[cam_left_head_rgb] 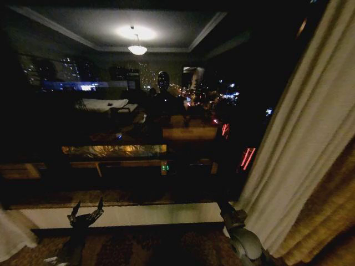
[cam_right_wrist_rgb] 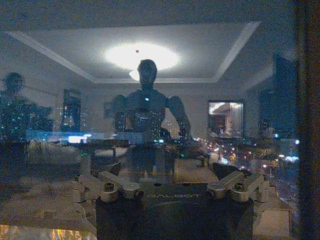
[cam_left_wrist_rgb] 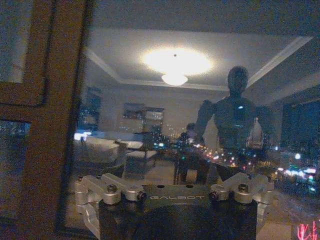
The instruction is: Open the curtains by pulling them apart, changing their state from closed to fully open.
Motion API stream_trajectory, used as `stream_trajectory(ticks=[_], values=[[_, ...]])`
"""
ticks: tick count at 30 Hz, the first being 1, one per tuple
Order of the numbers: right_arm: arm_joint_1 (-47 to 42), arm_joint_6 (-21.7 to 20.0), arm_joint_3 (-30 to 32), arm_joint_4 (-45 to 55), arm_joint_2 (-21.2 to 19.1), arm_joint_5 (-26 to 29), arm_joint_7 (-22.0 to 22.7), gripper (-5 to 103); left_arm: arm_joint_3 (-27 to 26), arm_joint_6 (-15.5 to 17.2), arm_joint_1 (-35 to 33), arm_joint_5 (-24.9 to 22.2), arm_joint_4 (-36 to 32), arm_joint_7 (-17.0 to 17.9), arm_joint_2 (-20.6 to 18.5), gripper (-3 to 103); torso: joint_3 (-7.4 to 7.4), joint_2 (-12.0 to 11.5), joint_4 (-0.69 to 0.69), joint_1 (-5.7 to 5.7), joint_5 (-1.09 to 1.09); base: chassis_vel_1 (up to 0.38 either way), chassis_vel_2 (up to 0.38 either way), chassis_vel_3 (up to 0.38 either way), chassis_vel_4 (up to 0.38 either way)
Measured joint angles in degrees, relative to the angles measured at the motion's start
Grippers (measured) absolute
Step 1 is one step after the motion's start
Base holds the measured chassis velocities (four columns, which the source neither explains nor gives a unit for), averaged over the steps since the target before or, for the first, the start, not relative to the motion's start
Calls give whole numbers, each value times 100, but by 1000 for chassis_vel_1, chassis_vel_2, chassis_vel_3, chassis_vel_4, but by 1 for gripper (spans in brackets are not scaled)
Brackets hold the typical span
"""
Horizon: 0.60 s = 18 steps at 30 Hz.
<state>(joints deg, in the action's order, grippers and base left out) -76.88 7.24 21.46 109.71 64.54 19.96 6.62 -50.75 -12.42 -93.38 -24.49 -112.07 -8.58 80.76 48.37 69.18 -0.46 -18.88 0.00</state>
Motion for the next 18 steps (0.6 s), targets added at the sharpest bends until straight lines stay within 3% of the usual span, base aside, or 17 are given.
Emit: stream_trajectory(ticks=[18], values=[[0,0,1,0,0,0,1,100,0,0,0,0,0,0,0,100,0,0,0,0,0,342,356,-348,-353]])
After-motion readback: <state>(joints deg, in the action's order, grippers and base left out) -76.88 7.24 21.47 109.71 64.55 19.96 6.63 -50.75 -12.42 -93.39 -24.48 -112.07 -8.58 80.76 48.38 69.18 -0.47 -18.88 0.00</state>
